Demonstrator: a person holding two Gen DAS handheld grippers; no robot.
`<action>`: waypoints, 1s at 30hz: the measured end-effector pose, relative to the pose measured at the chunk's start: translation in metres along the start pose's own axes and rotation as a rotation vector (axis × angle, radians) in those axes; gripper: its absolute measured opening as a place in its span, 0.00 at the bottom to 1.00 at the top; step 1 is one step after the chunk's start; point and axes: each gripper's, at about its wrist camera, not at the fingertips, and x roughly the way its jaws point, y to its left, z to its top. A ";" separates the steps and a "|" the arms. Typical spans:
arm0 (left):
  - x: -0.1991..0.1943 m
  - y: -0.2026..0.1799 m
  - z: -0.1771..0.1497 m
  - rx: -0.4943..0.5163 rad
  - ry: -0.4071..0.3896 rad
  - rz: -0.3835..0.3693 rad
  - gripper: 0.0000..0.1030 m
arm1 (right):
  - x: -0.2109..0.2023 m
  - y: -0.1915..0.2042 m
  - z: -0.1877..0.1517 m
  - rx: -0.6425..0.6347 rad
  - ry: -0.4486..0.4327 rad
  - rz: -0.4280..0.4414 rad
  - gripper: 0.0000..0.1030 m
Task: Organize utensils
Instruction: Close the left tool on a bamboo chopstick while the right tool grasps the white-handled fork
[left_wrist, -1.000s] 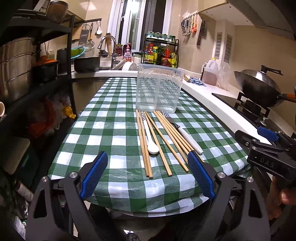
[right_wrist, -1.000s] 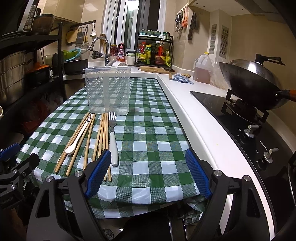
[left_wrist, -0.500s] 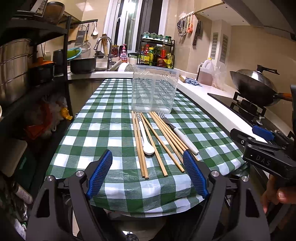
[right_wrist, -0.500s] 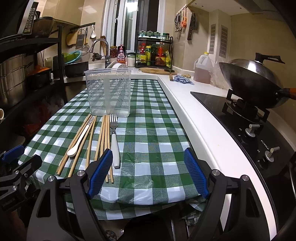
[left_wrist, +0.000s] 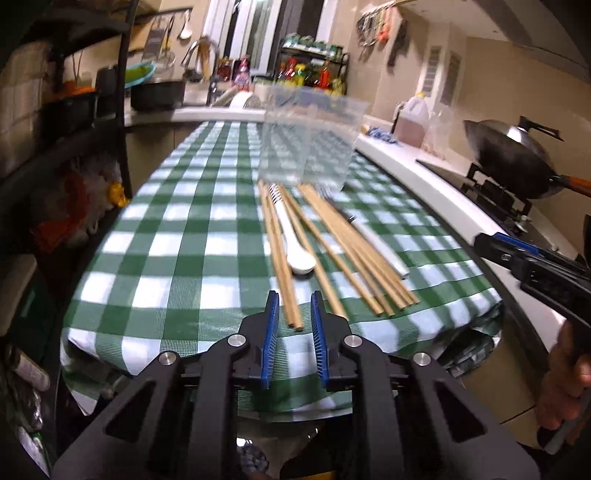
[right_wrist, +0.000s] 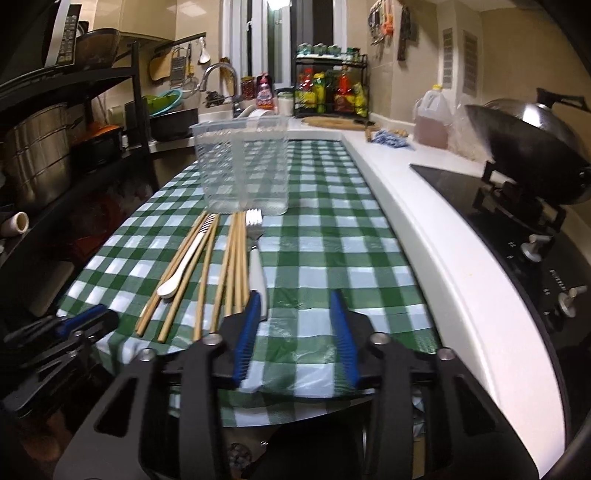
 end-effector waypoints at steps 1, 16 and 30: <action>0.004 0.003 -0.001 -0.008 0.009 0.000 0.17 | 0.002 0.001 0.000 -0.003 0.009 0.015 0.27; 0.026 0.010 -0.009 -0.006 0.013 0.041 0.17 | 0.057 0.006 0.010 0.043 0.067 0.031 0.30; 0.029 -0.002 -0.009 0.050 -0.005 0.050 0.17 | 0.106 0.019 0.008 -0.024 0.202 0.098 0.30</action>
